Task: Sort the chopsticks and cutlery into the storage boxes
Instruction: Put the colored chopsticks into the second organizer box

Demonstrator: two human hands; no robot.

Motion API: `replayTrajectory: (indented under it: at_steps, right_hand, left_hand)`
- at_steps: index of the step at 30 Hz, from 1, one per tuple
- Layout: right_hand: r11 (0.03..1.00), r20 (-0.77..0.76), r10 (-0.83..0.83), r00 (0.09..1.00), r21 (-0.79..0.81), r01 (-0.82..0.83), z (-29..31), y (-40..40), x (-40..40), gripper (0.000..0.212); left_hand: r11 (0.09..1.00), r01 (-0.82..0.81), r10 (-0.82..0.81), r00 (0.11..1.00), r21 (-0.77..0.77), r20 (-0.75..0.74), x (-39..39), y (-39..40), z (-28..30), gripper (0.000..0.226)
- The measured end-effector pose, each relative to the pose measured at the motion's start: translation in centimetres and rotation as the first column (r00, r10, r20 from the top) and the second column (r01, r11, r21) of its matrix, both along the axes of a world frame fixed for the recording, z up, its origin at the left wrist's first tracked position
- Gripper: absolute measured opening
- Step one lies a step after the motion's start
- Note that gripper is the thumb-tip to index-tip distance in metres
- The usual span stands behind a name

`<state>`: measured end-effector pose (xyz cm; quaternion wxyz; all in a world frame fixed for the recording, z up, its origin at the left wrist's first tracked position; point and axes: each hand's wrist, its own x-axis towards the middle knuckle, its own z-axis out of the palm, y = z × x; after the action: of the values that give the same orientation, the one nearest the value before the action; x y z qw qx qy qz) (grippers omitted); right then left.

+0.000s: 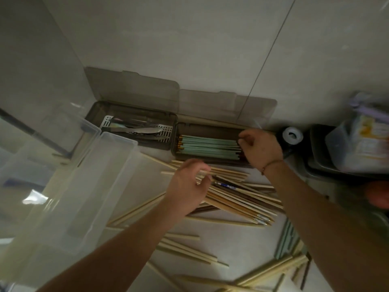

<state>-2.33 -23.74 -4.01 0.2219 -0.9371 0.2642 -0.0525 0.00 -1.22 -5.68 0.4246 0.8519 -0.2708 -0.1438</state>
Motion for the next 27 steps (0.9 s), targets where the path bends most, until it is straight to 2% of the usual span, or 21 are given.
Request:
replayTrajectory:
  at_steps: [2, 4, 6, 8, 10, 12, 14, 19, 23, 25, 27]
  right_hand:
    - [0.992, 0.045, -0.103, 0.994, 0.077, 0.099, 0.9, -0.9, -4.1, 0.012]
    - [0.971, 0.018, -0.215, 0.976, 0.110, 0.212, 1.0, -1.2, -9.2, 0.006]
    - [0.949, -0.109, -0.283, 0.953, 0.111, 0.295, 0.2, -0.3, -14.4, 0.019]
    - [0.943, -0.298, -0.297, 0.907, 0.059, 0.328, -1.3, 1.2, -18.6, 0.021]
    - [0.940, -0.454, -0.307, 0.836, -0.007, 0.341, -3.1, 2.7, -21.3, 0.023]
    - [0.930, -0.551, -0.340, 0.762, -0.075, 0.360, -4.3, 3.7, -22.4, 0.035]
    - [0.919, -0.568, -0.369, 0.736, -0.105, 0.380, -4.4, 4.4, -22.3, 0.041]
    - [0.936, -0.556, -0.350, 0.754, -0.189, 0.296, -3.6, 5.1, -20.9, 0.036]
    - [0.928, -0.556, -0.372, 0.743, -0.201, 0.314, -3.0, 5.2, -20.1, 0.035]
    - [0.911, -0.534, -0.398, 0.746, -0.134, 0.390, -2.7, 5.2, -20.2, 0.036]
    - [0.863, -0.519, -0.411, 0.750, 0.042, 0.503, -2.4, 5.2, -20.5, 0.034]
  left_hand:
    - [0.996, 0.079, -0.078, 0.997, 0.034, -0.025, -1.8, -0.9, -0.2, 0.016]
    - [0.984, 0.171, -0.169, 0.985, 0.049, -0.043, -3.9, -1.9, -0.5, 0.017]
    - [0.961, 0.261, -0.261, 0.965, 0.086, -0.014, -6.3, -2.8, -1.0, 0.016]
    - [0.917, 0.355, -0.368, 0.929, 0.183, 0.042, -8.7, -3.5, -1.4, 0.018]
    - [0.863, 0.431, -0.458, 0.888, 0.264, 0.047, -10.7, -4.0, -1.8, 0.024]
    - [0.828, 0.466, -0.498, 0.867, 0.312, 0.025, -11.9, -4.4, -2.0, 0.028]
    - [0.809, 0.478, -0.505, 0.863, 0.343, -0.012, -12.7, -4.8, -2.0, 0.028]
    - [0.768, 0.497, -0.541, 0.841, 0.404, -0.004, -13.6, -4.5, -1.6, 0.029]
    - [0.778, 0.485, -0.527, 0.850, 0.399, -0.007, -13.4, -3.9, -1.5, 0.028]
    - [0.804, 0.482, -0.495, 0.867, 0.350, -0.057, -13.2, -3.9, -1.2, 0.025]
    - [0.842, 0.466, -0.419, 0.882, 0.271, -0.215, -13.1, -4.0, -1.0, 0.022]
